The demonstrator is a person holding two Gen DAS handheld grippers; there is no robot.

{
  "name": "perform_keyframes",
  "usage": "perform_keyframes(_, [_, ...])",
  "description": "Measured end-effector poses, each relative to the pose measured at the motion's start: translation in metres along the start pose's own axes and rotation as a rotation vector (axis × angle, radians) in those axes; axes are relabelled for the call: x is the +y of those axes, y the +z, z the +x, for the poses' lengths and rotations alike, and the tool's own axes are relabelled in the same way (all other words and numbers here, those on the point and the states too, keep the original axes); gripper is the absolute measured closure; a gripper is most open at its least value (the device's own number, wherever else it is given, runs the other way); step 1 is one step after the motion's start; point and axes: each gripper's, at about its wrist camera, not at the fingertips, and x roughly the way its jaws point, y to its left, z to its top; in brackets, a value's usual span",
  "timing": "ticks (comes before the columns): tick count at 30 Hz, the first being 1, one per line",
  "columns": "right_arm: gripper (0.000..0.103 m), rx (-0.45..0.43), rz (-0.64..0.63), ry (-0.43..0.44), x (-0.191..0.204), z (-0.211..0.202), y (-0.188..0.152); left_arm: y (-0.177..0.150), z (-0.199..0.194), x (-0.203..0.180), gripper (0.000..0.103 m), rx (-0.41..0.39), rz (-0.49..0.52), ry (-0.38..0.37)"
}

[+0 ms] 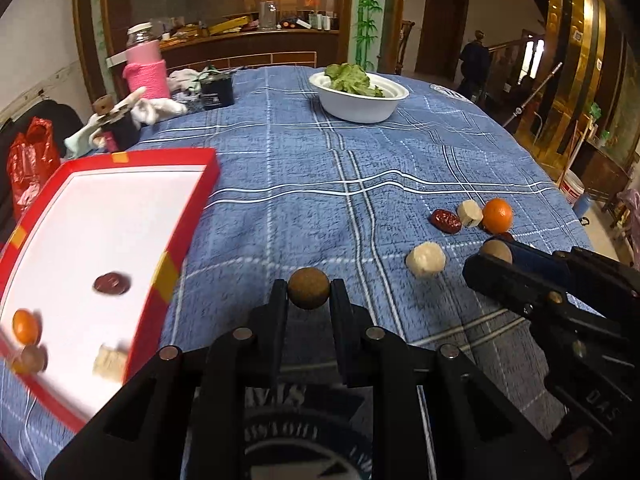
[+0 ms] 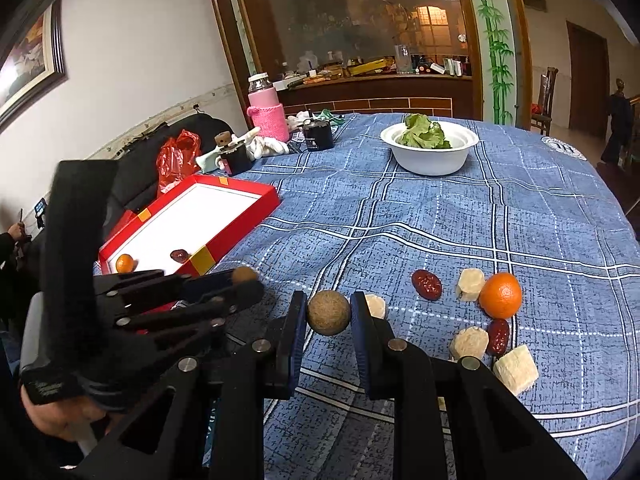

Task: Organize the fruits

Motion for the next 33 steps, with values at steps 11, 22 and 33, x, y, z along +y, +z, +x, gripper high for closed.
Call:
perform_keyframes(11, [0.081, 0.003, -0.002, -0.044, 0.023, -0.013, -0.011, -0.017, -0.029, 0.014, 0.085, -0.018, -0.044, -0.001])
perform_keyframes(22, [0.081, 0.0, -0.039, -0.064, 0.051, -0.023, -0.01, -0.029, -0.056, 0.043, 0.085, -0.049, -0.122, 0.008])
perform_keyframes(33, [0.081, 0.017, -0.105, -0.049, 0.092, -0.003, 0.009, -0.03, -0.081, 0.092, 0.085, -0.095, -0.22, 0.085])
